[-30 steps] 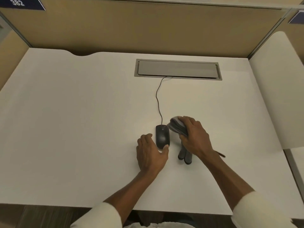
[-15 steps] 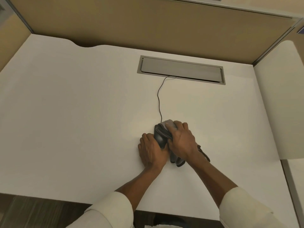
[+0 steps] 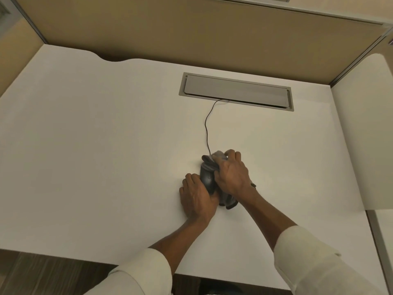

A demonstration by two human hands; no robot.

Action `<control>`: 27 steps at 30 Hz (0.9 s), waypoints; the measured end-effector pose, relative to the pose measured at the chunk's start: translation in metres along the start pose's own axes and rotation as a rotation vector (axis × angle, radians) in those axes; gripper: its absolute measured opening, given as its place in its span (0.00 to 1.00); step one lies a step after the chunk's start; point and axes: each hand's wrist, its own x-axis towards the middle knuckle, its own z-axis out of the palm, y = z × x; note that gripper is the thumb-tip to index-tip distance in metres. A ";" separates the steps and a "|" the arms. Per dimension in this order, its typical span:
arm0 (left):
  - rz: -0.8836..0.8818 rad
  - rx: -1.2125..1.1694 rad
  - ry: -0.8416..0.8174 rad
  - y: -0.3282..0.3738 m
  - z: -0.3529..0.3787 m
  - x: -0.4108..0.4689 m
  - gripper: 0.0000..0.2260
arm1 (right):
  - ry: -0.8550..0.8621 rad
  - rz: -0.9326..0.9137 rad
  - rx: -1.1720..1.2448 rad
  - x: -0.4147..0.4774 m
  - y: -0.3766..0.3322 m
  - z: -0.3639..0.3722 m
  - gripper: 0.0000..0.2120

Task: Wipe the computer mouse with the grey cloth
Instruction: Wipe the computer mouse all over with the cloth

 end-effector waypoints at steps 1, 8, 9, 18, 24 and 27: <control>-0.004 -0.009 -0.001 0.000 0.000 0.000 0.25 | -0.003 0.015 0.016 -0.004 0.000 0.001 0.23; 0.014 0.022 -0.032 -0.002 -0.001 0.000 0.20 | 0.016 0.090 0.019 -0.045 -0.003 0.012 0.26; 0.010 0.019 -0.031 -0.001 -0.001 0.000 0.19 | 0.029 0.083 0.010 -0.046 -0.005 0.013 0.26; 0.000 -0.023 -0.021 0.000 -0.003 0.001 0.25 | 0.030 0.027 -0.033 -0.001 -0.006 0.003 0.23; 0.003 -0.033 -0.020 -0.003 -0.001 0.001 0.22 | 0.060 -0.145 -0.137 -0.033 -0.004 0.008 0.26; 0.004 -0.071 0.004 -0.004 0.001 -0.001 0.22 | 0.085 -0.215 -0.199 -0.032 -0.001 0.006 0.26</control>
